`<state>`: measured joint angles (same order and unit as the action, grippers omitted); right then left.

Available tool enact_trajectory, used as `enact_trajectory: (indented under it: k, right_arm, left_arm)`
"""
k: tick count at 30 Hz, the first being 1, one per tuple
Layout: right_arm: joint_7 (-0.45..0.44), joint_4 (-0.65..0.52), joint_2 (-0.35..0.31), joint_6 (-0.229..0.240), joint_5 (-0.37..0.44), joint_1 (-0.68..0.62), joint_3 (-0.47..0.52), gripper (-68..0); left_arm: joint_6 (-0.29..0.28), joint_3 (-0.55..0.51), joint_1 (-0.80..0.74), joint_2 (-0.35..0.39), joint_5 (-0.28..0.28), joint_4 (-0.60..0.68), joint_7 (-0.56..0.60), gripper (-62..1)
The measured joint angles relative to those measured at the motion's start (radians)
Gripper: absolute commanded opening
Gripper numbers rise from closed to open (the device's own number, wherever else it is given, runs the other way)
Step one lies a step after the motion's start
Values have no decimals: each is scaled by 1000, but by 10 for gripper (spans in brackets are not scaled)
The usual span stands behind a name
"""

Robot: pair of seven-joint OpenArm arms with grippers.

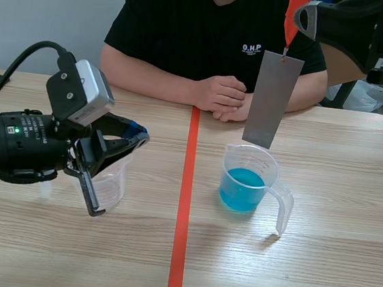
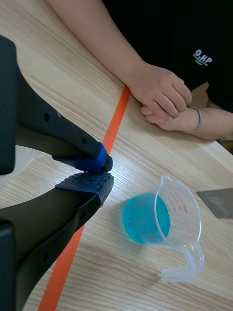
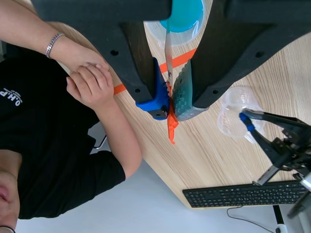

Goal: Do the redox reaction experiment.
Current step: 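Move the plate over the blue solution, then point at the plate with the left hand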

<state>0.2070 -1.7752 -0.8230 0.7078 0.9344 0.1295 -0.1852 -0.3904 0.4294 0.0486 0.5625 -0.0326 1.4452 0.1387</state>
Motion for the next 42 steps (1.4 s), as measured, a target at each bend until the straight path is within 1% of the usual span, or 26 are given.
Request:
enact_trajectory:
  k: [2,8,11,13,16,19,26,29,32,38,42]
  right_arm:
    - [0,0,0,0,0,0,0,-660]
    - [0,0,0,0,0,0,0,-660]
    - [0,0,0,0,0,0,0,-660]
    - [0,0,0,0,0,0,0,-660]
    - [0,0,0,0,0,0,0,-660]
    - [0,0,0,0,0,0,0,-660]
    - [0,0,0,0,0,0,0,-660]
    - [1,0,0,0,0,0,0,-660]
    - [1,0,0,0,0,0,0,-660]
    - [1,0,0,0,0,0,0,-660]
    - [1,0,0,0,0,0,0,-660]
  left_arm:
    - [0,11,34,-30,13,-46,0,-562]
    - [3,54,107,-122,87,-151,-1,-562]
    - [3,79,132,-167,92,-187,-23,-562]
    - [3,91,150,-203,114,-209,-31,-562]
    - [3,94,172,-261,137,-241,-39,-562]
    - [3,94,183,-302,143,-257,-37,-562]
    - [5,94,200,-356,212,-305,-38,-562]
    - [47,96,210,-383,213,-341,-38,-562]
    - [64,110,232,-397,216,-369,-38,-562]
    - [64,114,242,-423,238,-374,-38,-562]
    - [64,124,242,-431,243,-374,-38,-562]
